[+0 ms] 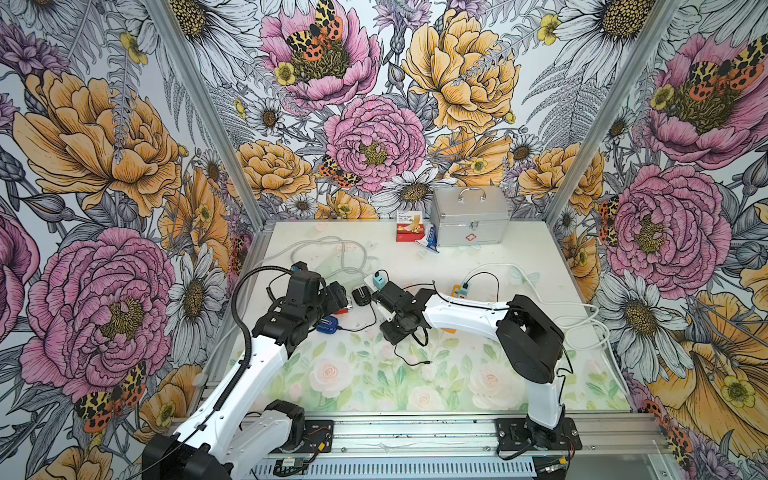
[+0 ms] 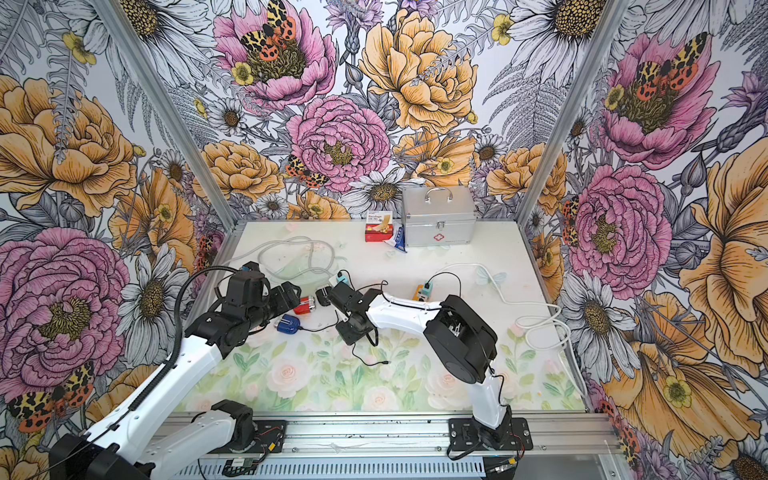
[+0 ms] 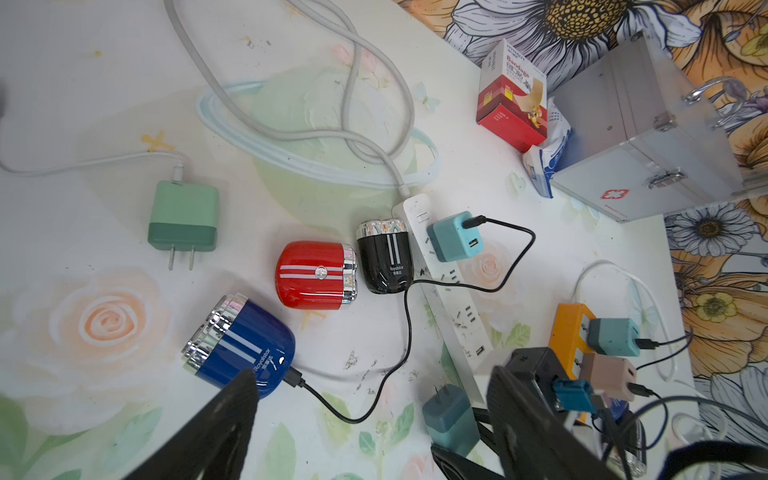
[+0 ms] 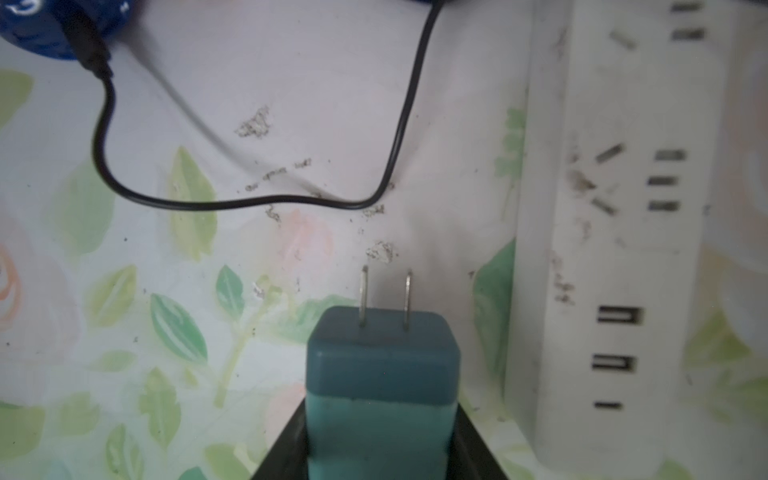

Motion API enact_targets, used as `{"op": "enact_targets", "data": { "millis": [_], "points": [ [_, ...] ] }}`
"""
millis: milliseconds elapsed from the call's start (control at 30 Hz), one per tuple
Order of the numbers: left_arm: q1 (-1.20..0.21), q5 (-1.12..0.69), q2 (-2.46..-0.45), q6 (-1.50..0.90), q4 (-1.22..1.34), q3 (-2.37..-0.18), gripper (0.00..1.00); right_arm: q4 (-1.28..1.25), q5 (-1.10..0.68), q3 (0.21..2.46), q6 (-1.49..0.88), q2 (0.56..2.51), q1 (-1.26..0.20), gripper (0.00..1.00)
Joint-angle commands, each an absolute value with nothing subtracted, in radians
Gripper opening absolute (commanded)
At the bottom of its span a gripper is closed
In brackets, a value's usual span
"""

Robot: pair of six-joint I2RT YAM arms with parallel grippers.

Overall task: Unplug the electric shaver
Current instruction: Pick up the plug from the center of the board, then place the plug at the center of the board.

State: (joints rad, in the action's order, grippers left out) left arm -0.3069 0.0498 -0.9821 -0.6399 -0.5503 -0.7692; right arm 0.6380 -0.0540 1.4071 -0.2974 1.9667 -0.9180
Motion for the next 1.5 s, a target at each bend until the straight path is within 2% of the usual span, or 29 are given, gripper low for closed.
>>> {"op": "enact_targets", "data": {
  "millis": [0,267,500,967,1467],
  "points": [
    [-0.301,-0.033,-0.945,-0.714,-0.552,-0.732,0.86,0.603,-0.057,1.475,-0.259,1.892,-0.927,0.32],
    [-0.27,-0.189,-0.806,-0.803,-0.498,-0.622,0.85,0.564,-0.183,1.556,-0.207,1.879,-0.927,0.32],
    [-0.21,-0.289,-0.699,-0.931,-0.356,-0.483,0.78,0.536,-0.296,1.578,-0.2,1.883,-0.927,0.32],
    [-0.229,-0.334,-0.794,-0.983,-0.171,-0.445,0.76,0.532,-0.408,1.616,-0.207,1.916,-0.933,0.32],
    [-0.263,-0.333,-0.844,-0.989,-0.123,-0.446,0.48,0.534,-0.448,1.684,-0.212,1.968,-0.934,0.32]
  ]
}}
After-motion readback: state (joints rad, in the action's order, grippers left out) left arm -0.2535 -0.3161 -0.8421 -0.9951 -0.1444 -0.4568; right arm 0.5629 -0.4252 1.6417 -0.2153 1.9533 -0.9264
